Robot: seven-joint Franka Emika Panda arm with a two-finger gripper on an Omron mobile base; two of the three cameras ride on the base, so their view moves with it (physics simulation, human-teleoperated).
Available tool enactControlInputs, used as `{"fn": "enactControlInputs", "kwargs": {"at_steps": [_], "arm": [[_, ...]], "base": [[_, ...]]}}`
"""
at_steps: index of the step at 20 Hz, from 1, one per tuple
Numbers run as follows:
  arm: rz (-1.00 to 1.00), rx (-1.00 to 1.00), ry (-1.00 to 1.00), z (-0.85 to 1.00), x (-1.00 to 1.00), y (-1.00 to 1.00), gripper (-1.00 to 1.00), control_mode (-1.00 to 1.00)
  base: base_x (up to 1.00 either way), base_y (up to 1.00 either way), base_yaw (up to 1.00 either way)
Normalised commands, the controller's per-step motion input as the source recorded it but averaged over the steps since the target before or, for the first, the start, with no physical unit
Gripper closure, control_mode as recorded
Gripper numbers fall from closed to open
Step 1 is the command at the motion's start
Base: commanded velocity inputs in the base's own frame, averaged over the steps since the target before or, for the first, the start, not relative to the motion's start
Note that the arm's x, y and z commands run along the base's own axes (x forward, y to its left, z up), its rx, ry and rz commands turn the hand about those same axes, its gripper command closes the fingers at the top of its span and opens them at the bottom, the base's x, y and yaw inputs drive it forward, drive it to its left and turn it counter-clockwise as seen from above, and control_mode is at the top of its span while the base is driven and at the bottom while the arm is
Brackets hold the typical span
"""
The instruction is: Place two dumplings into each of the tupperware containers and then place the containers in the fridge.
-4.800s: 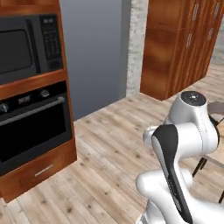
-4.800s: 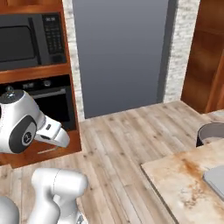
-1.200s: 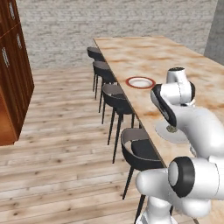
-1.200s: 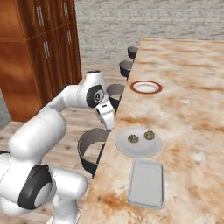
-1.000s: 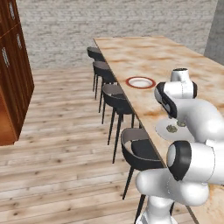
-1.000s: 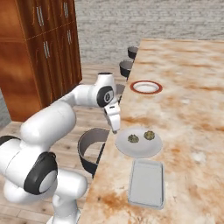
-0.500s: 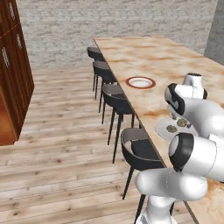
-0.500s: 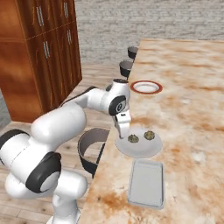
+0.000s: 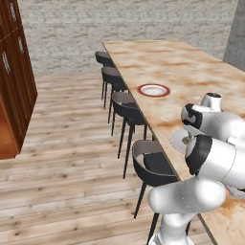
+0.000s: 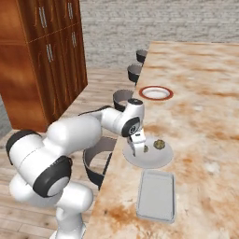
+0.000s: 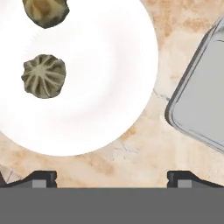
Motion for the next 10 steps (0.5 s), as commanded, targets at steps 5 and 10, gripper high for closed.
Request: {"fn": "enactControlInputs", "kwargs": {"at_steps": [5,10], "arm": [[0.05,0.07,-0.01,-0.32,0.5,-0.18,-1.0,-1.0],[0.05,0.1,0.0,-0.21,0.57,-0.32,-1.0,-1.0]], "base": [[0.0,0.0,0.0],[0.0,0.0,0.0]]}}
